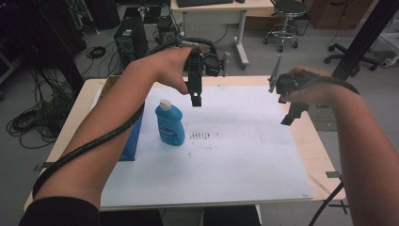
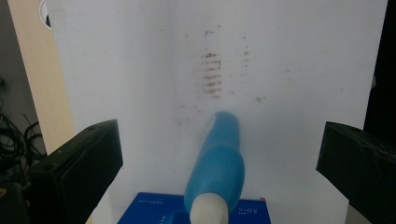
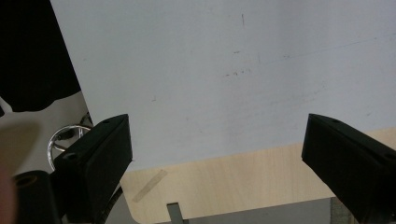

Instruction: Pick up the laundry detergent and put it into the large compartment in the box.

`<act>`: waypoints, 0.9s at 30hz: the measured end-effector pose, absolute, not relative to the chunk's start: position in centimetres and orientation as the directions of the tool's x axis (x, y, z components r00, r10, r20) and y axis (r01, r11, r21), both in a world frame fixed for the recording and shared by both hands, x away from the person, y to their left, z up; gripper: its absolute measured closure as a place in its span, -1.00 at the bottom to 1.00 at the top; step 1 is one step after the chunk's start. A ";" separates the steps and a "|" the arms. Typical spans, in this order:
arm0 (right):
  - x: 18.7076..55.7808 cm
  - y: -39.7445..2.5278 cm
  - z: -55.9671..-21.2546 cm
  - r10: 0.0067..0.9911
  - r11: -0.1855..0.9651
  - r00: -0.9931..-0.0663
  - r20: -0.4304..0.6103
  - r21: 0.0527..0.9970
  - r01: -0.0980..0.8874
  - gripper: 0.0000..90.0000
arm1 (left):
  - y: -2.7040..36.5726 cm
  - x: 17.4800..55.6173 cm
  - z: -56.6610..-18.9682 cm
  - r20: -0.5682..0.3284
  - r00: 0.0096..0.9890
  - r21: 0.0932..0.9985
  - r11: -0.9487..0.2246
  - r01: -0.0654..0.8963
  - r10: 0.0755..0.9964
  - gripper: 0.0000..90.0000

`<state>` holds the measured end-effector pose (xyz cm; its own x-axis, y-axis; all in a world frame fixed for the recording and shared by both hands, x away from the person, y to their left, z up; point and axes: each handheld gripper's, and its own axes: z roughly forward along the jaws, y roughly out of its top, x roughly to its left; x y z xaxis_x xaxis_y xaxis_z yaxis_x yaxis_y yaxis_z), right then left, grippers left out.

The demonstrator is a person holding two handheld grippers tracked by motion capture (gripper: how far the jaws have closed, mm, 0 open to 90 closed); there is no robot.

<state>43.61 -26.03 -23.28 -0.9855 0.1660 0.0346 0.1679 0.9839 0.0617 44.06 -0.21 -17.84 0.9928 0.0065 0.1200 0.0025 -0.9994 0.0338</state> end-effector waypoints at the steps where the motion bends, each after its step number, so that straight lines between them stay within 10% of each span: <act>1: 43.6 -26.0 -23.3 0.166 0.984 -0.986 0.035 0.062 0.168 -0.81 | -0.2 44.1 -17.8 0.120 0.993 0.034 -0.999 0.002 0.007 -0.99; 27: 44.0 -25.4 -23.7 0.158 0.985 -0.987 0.036 0.062 0.160 -0.81 | 2.5 44.1 -16.7 0.151 0.988 0.014 -1.000 -0.003 -0.001 -1.00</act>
